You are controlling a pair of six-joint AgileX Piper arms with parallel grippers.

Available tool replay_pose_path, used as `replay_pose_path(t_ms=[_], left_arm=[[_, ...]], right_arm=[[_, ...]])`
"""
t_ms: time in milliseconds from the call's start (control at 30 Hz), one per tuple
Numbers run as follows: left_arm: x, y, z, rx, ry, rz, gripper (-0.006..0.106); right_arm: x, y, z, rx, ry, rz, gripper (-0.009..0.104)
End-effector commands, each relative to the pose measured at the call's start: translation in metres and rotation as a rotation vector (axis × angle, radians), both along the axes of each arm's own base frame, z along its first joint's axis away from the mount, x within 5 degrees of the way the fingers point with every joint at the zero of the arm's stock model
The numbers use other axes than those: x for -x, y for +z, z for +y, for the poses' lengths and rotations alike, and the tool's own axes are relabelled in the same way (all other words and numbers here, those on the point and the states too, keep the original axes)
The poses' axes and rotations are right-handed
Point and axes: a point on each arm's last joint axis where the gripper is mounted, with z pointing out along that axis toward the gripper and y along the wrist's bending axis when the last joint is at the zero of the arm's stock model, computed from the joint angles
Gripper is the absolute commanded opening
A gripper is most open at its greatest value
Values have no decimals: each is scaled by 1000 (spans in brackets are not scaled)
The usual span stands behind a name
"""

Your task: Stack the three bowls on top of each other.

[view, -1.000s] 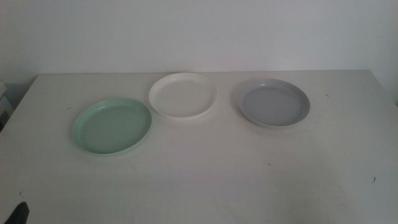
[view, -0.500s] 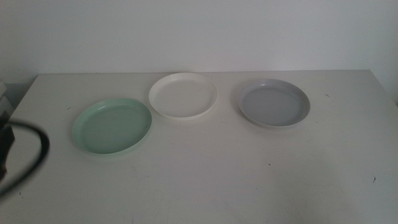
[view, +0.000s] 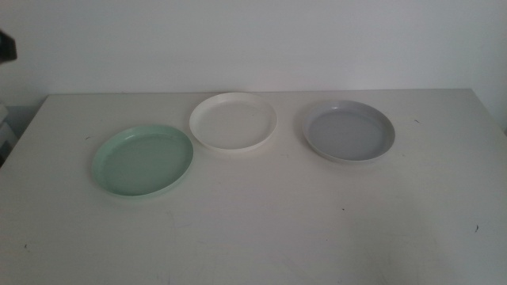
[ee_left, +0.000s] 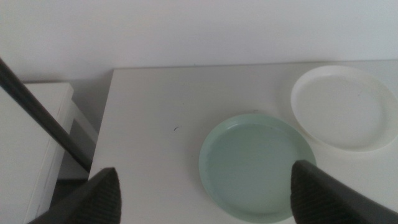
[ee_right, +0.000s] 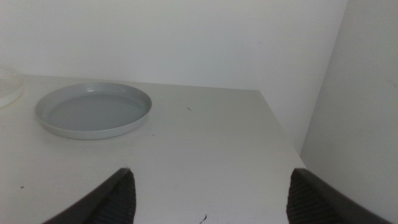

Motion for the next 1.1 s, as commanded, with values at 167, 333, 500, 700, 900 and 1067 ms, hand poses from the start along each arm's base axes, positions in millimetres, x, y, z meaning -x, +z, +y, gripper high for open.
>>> replay_pose_path(t_ms=[167, 333, 500, 700, 900, 1067], left_arm=[[-50, 48, 0, 17, 3, 6, 105], [-82, 54, 0, 18, 3, 40, 105], [-108, 46, 0, 30, -1, 116, 105], [-128, 19, 0, 33, 0, 244, 105], [-147, -1, 1, 34, 1, 296, 105], [-159, -19, 1, 35, 1, 346, 105]], right_arm=[[2, 11, -1, 17, -13, -113, 62], [2, 11, -1, 17, -13, -113, 62], [2, 11, -1, 17, -13, -113, 62], [2, 11, -1, 17, -13, -113, 62], [2, 11, -1, 17, -13, -113, 62], [2, 11, -1, 17, -13, -113, 62]])
